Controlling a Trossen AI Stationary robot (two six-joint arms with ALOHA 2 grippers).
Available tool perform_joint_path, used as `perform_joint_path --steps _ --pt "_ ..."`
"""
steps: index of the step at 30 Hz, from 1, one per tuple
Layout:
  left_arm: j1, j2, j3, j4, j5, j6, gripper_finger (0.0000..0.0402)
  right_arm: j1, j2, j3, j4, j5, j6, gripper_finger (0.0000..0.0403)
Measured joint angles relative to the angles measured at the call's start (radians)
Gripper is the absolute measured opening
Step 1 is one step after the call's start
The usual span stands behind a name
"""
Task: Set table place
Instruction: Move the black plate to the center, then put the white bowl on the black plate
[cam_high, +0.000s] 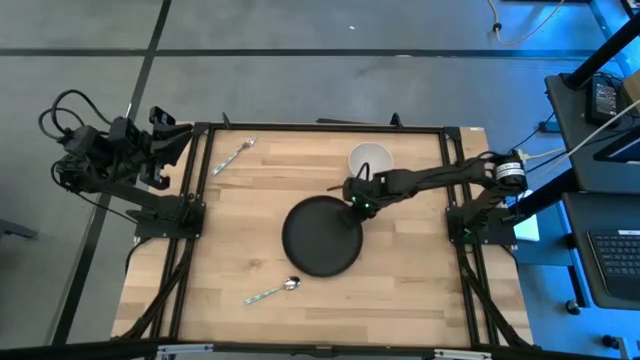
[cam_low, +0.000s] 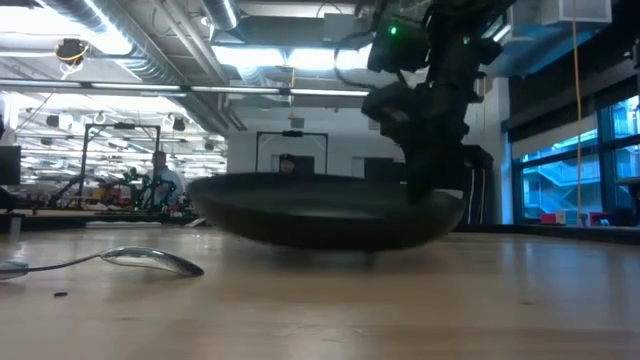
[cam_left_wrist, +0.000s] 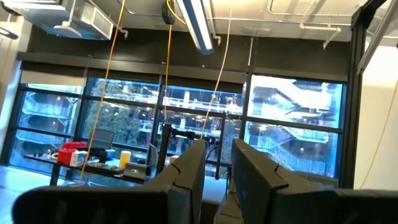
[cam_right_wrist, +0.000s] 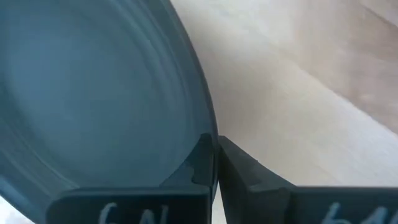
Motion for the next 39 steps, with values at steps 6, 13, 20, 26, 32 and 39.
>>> perform_joint_path --steps 6,13,20,26,32,39 --pt "0.000 0.000 0.000 -0.005 0.000 0.000 0.0073 0.001 0.030 0.000 -0.001 -0.001 0.019 0.0010" --pt "0.000 0.000 0.000 -0.007 0.000 0.000 0.0073 0.000 0.030 0.000 -0.009 -0.001 0.019 0.0010" --pt "0.000 0.000 0.000 -0.007 0.000 0.000 0.0073 -0.003 0.030 0.000 -0.010 -0.007 0.048 0.0031" --pt "0.000 0.000 0.000 -0.007 0.000 0.000 0.0073 -0.009 0.038 0.000 -0.005 -0.007 0.043 0.0073" --pt "0.000 0.000 0.000 -0.008 0.000 0.000 0.0073 -0.008 0.046 -0.001 -0.002 -0.007 0.043 0.0082" --pt "0.000 0.000 0.000 -0.008 0.000 0.000 0.0073 -0.008 0.047 -0.001 -0.004 0.040 0.036 0.0078"
